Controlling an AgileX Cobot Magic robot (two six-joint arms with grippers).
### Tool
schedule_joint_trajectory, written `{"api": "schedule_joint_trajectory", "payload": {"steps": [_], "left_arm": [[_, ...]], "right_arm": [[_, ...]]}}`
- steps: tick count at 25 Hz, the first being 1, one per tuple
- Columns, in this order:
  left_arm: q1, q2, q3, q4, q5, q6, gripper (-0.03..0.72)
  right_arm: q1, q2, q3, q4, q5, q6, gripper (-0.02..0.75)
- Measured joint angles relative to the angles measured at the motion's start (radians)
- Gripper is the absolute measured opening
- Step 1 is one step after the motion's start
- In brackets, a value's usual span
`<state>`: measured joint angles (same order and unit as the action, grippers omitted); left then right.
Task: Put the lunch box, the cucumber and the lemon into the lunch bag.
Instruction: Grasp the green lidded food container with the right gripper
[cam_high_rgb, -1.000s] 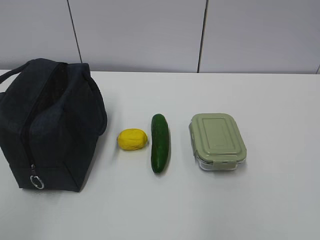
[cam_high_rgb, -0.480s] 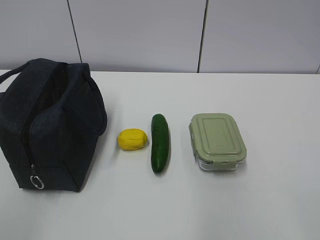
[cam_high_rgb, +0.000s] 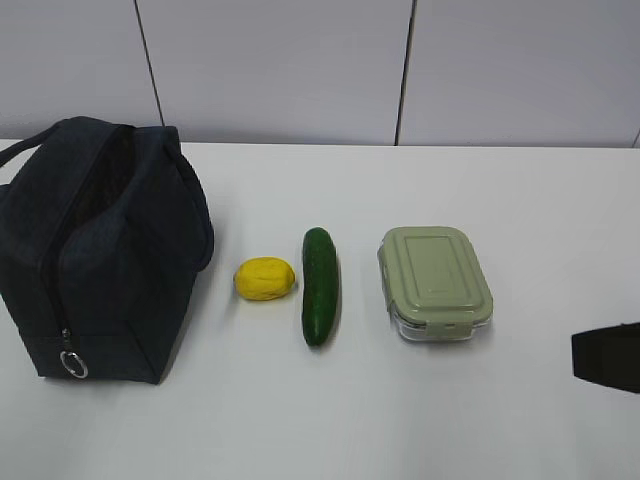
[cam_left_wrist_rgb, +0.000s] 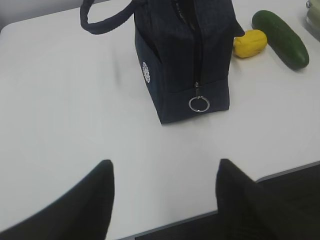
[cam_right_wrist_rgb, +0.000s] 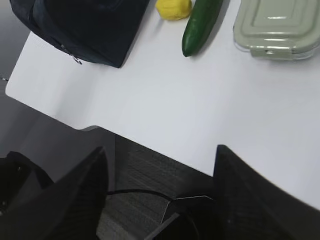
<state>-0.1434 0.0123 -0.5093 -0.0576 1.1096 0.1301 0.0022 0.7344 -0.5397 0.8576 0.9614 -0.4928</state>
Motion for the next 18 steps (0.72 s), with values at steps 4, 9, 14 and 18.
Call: {"api": "schedule_joint_trajectory", "payload": {"steps": [4, 9, 14, 18], "left_arm": [[0.0, 0.0, 0.0, 0.0, 0.0, 0.0, 0.447], [0.0, 0.0, 0.0, 0.0, 0.0, 0.0, 0.447], [0.0, 0.0, 0.0, 0.0, 0.0, 0.0, 0.447], [0.0, 0.0, 0.0, 0.0, 0.0, 0.0, 0.447]], "right_arm": [[0.0, 0.124, -0.061, 0.02, -0.002, -0.072, 0.494], [0.0, 0.278, -0.142, 0.027, -0.002, -0.129, 0.494], [-0.066, 0.385, -0.177, 0.033, 0.009, -0.192, 0.494], [-0.188, 0.448, -0.181, 0.055, 0.041, -0.271, 0.494]]}}
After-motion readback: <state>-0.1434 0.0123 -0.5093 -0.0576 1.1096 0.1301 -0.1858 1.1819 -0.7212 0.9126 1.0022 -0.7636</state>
